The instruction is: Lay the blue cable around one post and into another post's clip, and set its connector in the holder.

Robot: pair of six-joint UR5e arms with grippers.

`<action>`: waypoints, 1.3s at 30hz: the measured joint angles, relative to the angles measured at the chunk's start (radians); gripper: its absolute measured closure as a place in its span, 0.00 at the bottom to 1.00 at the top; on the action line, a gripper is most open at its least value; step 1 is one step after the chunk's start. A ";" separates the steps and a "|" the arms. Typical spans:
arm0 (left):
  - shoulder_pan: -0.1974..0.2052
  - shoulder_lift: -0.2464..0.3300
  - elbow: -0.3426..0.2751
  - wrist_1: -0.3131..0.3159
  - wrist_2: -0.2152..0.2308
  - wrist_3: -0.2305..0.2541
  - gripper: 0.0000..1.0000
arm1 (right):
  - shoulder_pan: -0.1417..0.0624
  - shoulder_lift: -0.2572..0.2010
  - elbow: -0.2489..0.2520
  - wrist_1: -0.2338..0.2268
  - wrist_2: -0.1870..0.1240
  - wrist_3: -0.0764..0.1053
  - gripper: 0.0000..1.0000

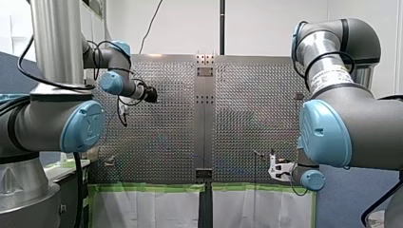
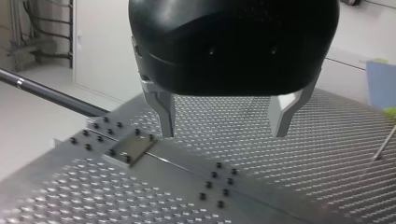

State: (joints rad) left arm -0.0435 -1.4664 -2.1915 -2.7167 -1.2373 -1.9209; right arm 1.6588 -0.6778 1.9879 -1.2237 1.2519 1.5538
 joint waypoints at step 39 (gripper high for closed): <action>-0.347 -0.347 -0.067 0.347 -0.322 -0.012 0.00 | 0.018 -0.001 -0.005 0.013 -0.003 0.001 0.99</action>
State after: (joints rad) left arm -0.3906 -1.8134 -2.2585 -2.3697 -1.5595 -1.9330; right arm 1.6772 -0.6787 1.9832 -1.2111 1.2489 1.5553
